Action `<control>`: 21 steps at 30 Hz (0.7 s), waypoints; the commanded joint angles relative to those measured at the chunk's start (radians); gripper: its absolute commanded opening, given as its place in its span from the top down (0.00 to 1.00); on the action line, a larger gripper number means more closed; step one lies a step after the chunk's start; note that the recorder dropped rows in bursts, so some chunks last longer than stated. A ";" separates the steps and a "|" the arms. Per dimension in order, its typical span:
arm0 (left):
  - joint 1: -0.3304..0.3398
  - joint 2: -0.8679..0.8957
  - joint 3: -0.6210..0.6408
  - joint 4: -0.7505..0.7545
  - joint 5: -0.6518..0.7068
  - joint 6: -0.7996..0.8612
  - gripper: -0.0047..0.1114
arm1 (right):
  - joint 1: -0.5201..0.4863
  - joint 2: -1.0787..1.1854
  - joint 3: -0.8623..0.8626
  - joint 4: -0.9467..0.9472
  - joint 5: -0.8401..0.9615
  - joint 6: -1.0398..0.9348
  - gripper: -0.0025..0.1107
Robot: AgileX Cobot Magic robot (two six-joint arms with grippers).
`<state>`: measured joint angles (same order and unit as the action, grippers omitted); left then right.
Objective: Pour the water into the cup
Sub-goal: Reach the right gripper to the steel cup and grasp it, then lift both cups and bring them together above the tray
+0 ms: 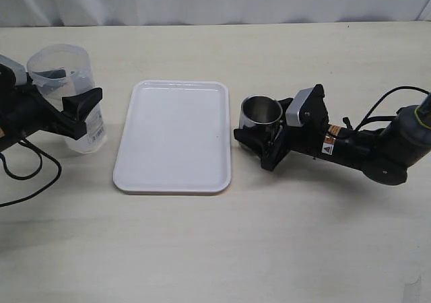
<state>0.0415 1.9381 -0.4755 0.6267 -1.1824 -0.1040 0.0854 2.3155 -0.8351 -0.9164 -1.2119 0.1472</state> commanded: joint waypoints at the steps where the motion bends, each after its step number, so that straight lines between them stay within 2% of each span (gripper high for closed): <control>1: -0.008 -0.001 -0.007 0.002 -0.039 -0.005 0.96 | -0.003 -0.021 -0.002 -0.017 -0.007 -0.015 0.94; 6: -0.008 -0.001 -0.026 0.015 -0.039 -0.054 0.96 | -0.001 -0.104 -0.002 -0.025 0.084 0.045 0.94; 10: -0.008 -0.001 -0.060 0.046 -0.039 -0.103 0.96 | -0.001 -0.166 -0.002 -0.069 0.089 0.120 0.94; 16: -0.008 -0.001 -0.148 0.097 -0.039 -0.168 0.96 | -0.001 -0.212 -0.004 -0.089 0.063 0.194 0.94; 21: -0.008 -0.001 -0.234 0.151 -0.006 -0.237 0.96 | 0.048 -0.212 -0.081 -0.207 0.106 0.329 0.94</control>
<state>0.0415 1.9400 -0.6615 0.7482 -1.1723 -0.2922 0.1026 2.1152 -0.8739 -1.0503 -1.1113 0.4054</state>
